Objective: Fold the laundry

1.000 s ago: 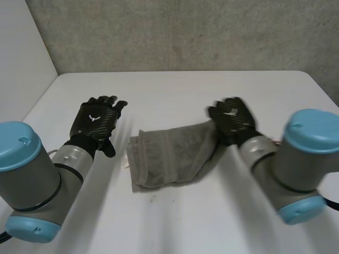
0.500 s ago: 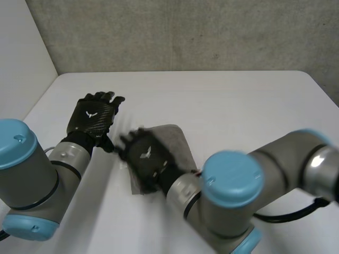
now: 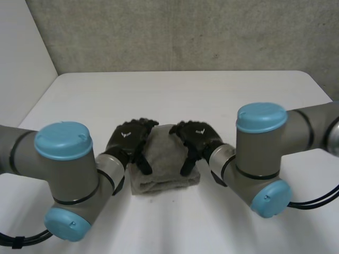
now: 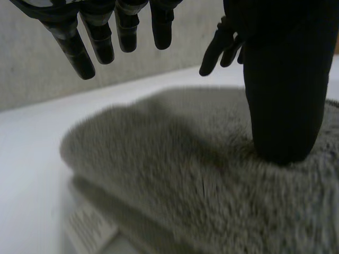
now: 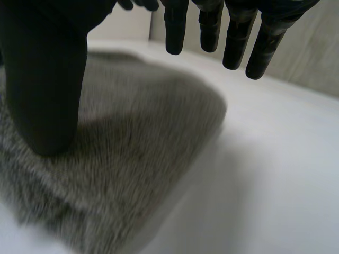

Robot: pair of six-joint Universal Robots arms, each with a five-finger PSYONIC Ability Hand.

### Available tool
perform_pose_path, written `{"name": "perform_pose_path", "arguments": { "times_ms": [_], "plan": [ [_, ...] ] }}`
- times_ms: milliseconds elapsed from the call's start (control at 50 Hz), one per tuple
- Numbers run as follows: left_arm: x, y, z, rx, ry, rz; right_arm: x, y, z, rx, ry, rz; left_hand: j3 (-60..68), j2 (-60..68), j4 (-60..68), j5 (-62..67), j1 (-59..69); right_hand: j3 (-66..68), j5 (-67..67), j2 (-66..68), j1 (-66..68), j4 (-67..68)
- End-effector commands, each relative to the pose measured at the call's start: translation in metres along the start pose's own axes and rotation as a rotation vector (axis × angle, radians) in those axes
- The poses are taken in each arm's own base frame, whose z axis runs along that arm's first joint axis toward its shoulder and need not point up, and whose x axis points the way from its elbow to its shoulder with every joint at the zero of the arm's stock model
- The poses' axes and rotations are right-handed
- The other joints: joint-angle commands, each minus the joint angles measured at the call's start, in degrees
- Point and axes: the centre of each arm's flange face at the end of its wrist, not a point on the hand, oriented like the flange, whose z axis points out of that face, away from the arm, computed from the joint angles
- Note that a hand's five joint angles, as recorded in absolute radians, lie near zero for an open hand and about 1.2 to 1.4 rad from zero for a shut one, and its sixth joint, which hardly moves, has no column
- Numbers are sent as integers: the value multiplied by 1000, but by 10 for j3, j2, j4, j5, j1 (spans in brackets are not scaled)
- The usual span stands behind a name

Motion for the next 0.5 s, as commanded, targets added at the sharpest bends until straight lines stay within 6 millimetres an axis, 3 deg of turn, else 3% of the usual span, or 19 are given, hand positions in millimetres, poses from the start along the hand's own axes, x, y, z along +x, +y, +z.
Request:
{"name": "perform_pose_path", "arguments": {
  "times_ms": [20, 80, 120, 140, 180, 200, 220, 240, 260, 280, 300, 340, 360, 380, 400, 440, 500],
  "plan": [
    [-8, 17, 2, -58, -28, 24, 0, 25, 13, -59, -7, -63, 5, 6, 5, -12, 1, -22, -39, -31, -19, -33],
    [-10, 19, 1, -70, -34, 37, 1, 21, 12, -52, -2, -68, 5, 6, 5, -12, 1, -22, -39, -31, -19, -33],
    [-16, 12, -1, -72, -50, 73, 3, -1, 5, -2, 15, -72, 5, 6, 5, -12, 1, -22, -39, -31, -19, -33],
    [-16, 12, -1, -72, -50, 73, 3, -1, 5, -1, 15, -72, 5, 6, 5, -12, 1, -22, -39, -31, -19, -33],
    [-17, -19, -9, -2, -57, 93, 11, -38, -11, 95, 52, -76, 5, 6, 5, -12, 1, -22, -39, -31, -19, -33],
    [-17, -19, -9, -2, -57, 93, 11, -39, -11, 96, 52, -76, 5, 6, 5, -12, 1, -22, -39, -31, -19, -33],
    [-15, -40, -16, 51, -53, 94, 16, -58, -21, 146, 70, -78, 5, 6, 5, -12, 1, -22, -39, -31, -19, -33],
    [-15, -40, -16, 52, -53, 94, 22, -77, -31, 198, 99, -79, 5, 6, 5, -12, 1, -22, -39, -31, -19, -33],
    [-14, -65, -23, 121, -51, 96, 23, -77, -31, 199, 100, -79, 5, 6, 5, -12, 1, -22, -39, -31, -19, -33],
    [-12, -91, -30, 191, -51, 96, 30, -96, -42, 251, 140, -74, 5, 6, 5, -12, 1, -22, -39, -31, -19, -33],
    [-12, -91, -30, 191, -51, 96, 30, -96, -42, 251, 141, -74, 5, 6, 5, -12, 1, -22, -39, -31, -19, -33],
    [-14, -136, -46, 292, -65, 96, 53, -131, -67, 355, 264, -53, 5, 6, 5, -12, 1, -22, -39, -31, -19, -33],
    [-14, -136, -46, 293, -65, 96, 53, -132, -67, 355, 265, -53, 5, 6, 5, -12, 1, -22, -39, -31, -19, -33],
    [-20, -160, -55, 337, -87, 92, 65, -146, -78, 398, 333, -43, 5, 7, 5, -12, 1, -22, -39, -31, -19, -33],
    [-20, -160, -55, 338, -87, 92, 76, -158, -89, 431, 386, -42, 5, 7, 5, -12, 1, -22, -39, -31, -19, -33],
    [-35, -197, -74, 372, -135, 87, 84, -167, -97, 451, 429, -49, 7, 8, 7, -10, 3, -22, -39, -31, -19, -33],
    [-46, -213, -88, 329, -168, 74, 95, -176, -109, 444, 466, -62, 5, 6, 5, -12, 1, -22, -39, -31, -19, -33]
  ]
}}
